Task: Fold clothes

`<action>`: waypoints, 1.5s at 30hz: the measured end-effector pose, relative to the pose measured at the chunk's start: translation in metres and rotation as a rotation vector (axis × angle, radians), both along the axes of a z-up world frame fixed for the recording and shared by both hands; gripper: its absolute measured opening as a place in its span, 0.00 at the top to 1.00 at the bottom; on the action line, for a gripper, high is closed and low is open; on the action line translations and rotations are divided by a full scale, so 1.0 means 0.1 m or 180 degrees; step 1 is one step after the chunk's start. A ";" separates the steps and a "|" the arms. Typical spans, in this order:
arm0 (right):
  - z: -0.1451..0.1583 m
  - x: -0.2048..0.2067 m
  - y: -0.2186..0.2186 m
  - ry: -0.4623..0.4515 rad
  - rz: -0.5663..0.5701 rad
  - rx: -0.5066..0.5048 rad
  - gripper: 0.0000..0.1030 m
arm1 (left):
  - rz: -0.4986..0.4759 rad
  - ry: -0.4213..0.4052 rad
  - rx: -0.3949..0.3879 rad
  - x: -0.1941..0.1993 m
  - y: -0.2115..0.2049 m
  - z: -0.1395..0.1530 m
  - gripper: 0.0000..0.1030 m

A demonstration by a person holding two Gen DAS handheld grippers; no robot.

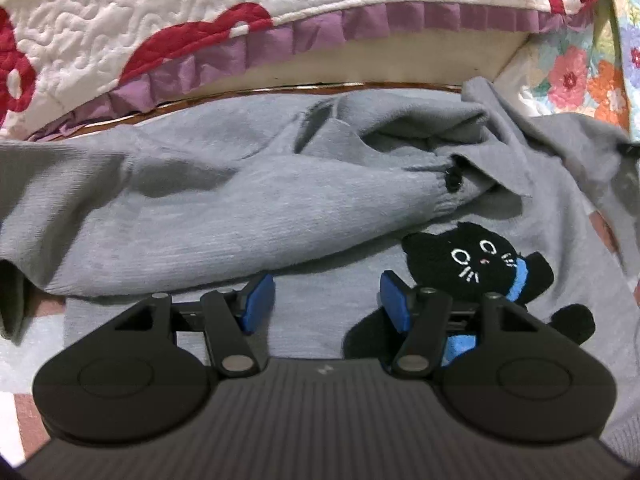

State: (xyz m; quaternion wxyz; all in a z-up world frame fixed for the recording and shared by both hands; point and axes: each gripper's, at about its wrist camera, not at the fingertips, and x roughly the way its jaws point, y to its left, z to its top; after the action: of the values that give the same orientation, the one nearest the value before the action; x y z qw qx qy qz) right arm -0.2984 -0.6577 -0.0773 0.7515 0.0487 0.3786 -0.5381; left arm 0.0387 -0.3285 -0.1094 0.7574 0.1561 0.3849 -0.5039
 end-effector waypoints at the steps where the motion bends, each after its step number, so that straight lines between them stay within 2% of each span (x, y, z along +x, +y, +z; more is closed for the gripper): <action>1: 0.05 -0.08 -0.11 0.0132 -0.0114 -0.0095 0.90 | 0.0012 0.0014 -0.0020 0.03 0.02 0.00 0.42; 3: 0.13 -0.23 -0.33 0.0423 -0.0352 -0.0264 0.89 | 0.0043 0.0036 -0.0023 0.09 0.04 -0.03 0.41; 7: -0.02 -0.31 -0.62 0.0735 -0.0581 0.0110 0.77 | 0.0119 0.0136 0.0029 0.18 0.08 -0.13 0.41; 9: -0.13 -0.26 -0.60 0.0802 -0.0692 0.0165 0.64 | 0.0153 0.0169 0.0038 0.20 0.10 -0.16 0.41; 12: -0.23 -0.21 -0.46 0.0564 -0.0658 0.0256 0.59 | 0.0177 0.0151 0.0029 0.21 0.13 -0.14 0.40; 15: -0.25 -0.03 -0.31 0.0147 -0.0377 0.0323 0.53 | 0.0191 0.0103 0.0014 0.22 0.13 -0.12 0.39; 21: -0.23 0.63 0.01 -0.0574 0.0374 0.0705 0.52 | 0.0322 -0.0022 -0.0034 0.30 0.18 -0.01 0.38; 26: -0.13 1.37 0.28 -0.0893 0.1057 0.1045 0.51 | 0.0473 -0.0064 -0.0115 0.42 0.29 0.03 0.36; 29: -0.03 1.73 0.50 -0.1012 0.1448 0.1234 0.51 | 0.0543 0.0008 -0.0175 0.50 0.33 0.03 0.36; 32: -0.03 2.11 0.78 -0.0953 0.2029 0.1573 0.51 | 0.0541 0.0144 -0.0265 0.57 0.35 0.01 0.36; 34: -0.04 2.36 0.97 -0.0886 0.2432 0.1809 0.52 | 0.0422 0.0206 -0.0267 0.60 0.32 0.01 0.37; 36: -0.06 2.61 1.17 -0.0653 0.2782 0.1857 0.52 | 0.0305 0.0276 -0.0224 0.65 0.24 0.02 0.42; 37: -0.12 2.73 1.24 -0.0547 0.2874 0.1865 0.51 | 0.0294 0.0338 -0.0251 0.68 0.21 0.03 0.46; 39: -0.22 2.96 1.39 -0.0334 0.3057 0.1880 0.50 | 0.0322 0.0529 -0.0314 0.73 0.18 0.04 0.63; 41: -0.29 3.12 1.50 -0.0148 0.3179 0.1816 0.46 | 0.0268 0.0642 -0.0324 0.71 0.20 0.00 0.68; 43: -0.35 3.23 1.56 -0.0028 0.3244 0.1616 0.34 | 0.0267 0.0611 -0.0176 0.67 0.21 -0.13 0.69; 45: -0.36 3.25 1.53 -0.0120 0.3142 0.1659 0.33 | 0.0310 0.0574 -0.0056 0.64 0.23 -0.24 0.69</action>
State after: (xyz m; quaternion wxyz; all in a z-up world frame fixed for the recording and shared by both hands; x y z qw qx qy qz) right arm 0.0264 -0.5045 -0.1137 0.8841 0.0594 0.4634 -0.0099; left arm 0.1023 -0.3060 -0.1338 0.7446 0.0847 0.4542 -0.4818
